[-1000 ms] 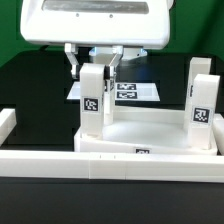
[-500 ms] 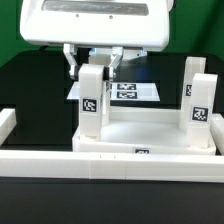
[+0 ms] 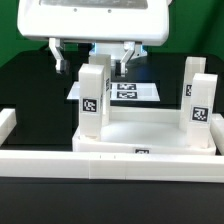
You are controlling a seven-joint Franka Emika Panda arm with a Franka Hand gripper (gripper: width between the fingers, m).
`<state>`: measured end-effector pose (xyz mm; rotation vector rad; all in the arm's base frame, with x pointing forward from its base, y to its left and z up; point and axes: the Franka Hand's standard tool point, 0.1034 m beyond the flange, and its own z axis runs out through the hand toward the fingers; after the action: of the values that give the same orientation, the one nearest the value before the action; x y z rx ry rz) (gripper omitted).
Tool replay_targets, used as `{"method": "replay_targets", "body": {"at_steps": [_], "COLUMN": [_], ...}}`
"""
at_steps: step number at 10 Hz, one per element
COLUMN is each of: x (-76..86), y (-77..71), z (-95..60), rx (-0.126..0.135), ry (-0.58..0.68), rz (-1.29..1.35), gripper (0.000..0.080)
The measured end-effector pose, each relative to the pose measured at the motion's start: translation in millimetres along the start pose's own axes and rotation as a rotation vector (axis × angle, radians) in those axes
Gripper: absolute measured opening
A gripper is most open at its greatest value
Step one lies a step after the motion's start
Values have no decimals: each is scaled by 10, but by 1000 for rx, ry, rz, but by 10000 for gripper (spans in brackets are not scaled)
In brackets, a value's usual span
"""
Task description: Assemble desk
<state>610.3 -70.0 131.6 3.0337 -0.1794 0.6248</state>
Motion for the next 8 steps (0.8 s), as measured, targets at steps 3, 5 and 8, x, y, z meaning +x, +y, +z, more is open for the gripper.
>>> {"method": "replay_targets", "body": {"at_steps": [3, 5, 8], "x": [139, 108, -24], "y": [28, 4, -25], "z": [-89, -72, 63], "rx": [17, 27, 38], "ry": [-14, -39, -118], "rz": [11, 12, 16], "gripper": [649, 649, 649]}}
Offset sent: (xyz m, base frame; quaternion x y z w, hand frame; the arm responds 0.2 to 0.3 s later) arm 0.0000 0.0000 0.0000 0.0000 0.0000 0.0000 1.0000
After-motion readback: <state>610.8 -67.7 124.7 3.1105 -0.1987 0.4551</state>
